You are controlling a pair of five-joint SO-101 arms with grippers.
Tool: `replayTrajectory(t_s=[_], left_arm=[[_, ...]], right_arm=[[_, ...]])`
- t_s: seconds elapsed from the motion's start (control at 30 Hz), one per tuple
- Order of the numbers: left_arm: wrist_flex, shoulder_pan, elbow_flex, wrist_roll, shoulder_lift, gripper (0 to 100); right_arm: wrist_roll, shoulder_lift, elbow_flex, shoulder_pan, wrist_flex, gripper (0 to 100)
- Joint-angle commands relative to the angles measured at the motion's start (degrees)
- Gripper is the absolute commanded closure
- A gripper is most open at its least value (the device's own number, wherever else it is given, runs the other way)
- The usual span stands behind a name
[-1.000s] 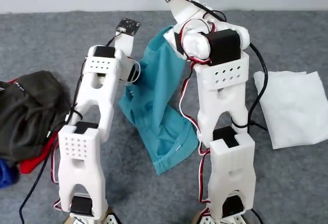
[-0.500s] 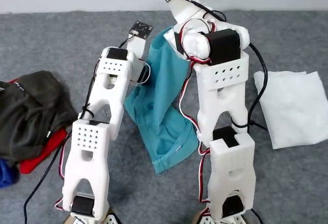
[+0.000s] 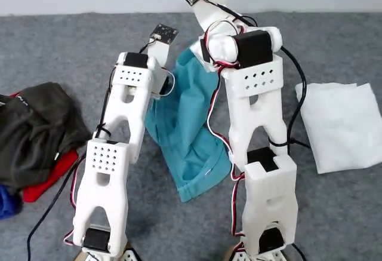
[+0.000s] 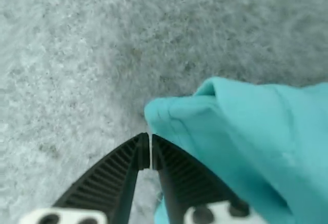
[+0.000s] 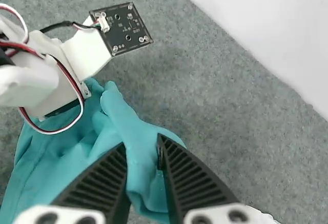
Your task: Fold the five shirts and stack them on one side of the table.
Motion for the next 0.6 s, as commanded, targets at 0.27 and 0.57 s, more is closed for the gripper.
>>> replayTrajectory(t_s=[0.27, 0.57], left_arm=[[14.9, -5.1, -11.9, 0.4, -2.5, 99], [14.9, 2.8, 16.7, 0.3, -9.5, 99]], right_arm=[[-0.4, -0.5, 0.0, 0.8, 2.2, 98.8], [-0.8, 5.1, 7.9, 10.7, 1.6, 98.7]])
